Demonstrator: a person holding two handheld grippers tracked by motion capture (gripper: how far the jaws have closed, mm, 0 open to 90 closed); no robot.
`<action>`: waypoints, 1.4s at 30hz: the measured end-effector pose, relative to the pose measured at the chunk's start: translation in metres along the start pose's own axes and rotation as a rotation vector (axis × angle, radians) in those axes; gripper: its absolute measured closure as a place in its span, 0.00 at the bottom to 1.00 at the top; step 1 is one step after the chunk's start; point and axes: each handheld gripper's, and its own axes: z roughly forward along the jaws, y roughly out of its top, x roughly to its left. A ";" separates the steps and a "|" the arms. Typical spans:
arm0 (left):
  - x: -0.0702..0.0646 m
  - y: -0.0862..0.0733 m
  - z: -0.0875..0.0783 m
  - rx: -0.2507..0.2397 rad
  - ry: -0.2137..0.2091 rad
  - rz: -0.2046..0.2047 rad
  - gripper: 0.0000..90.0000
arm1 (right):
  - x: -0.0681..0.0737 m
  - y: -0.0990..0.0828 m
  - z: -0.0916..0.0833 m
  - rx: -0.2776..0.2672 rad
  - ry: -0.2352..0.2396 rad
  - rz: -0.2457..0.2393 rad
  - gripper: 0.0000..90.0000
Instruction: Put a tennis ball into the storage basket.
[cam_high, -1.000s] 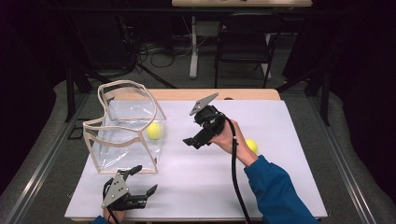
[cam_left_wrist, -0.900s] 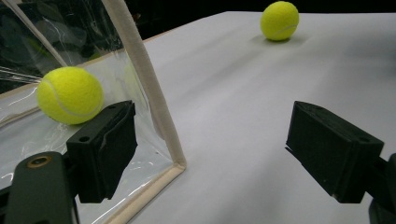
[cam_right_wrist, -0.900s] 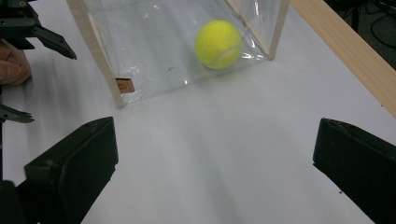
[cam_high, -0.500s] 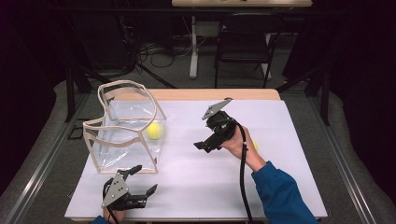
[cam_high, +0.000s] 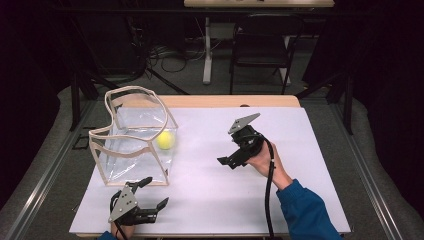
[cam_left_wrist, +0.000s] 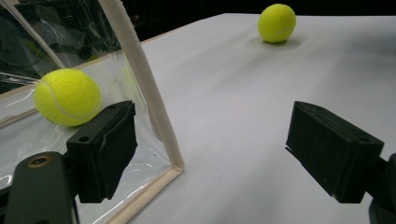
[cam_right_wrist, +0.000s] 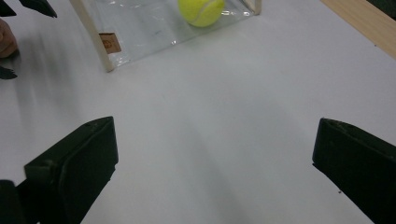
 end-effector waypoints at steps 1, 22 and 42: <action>0.000 0.000 0.000 -0.001 0.000 0.001 0.18 | -0.001 -0.002 -0.002 0.001 -0.003 0.002 0.00; 0.000 0.000 0.000 -0.003 -0.006 -0.002 0.18 | -0.009 -0.050 -0.029 -0.001 -0.064 0.056 0.00; -0.001 0.001 0.001 0.003 0.001 0.003 0.18 | -0.009 -0.102 -0.045 0.023 -0.102 0.109 0.00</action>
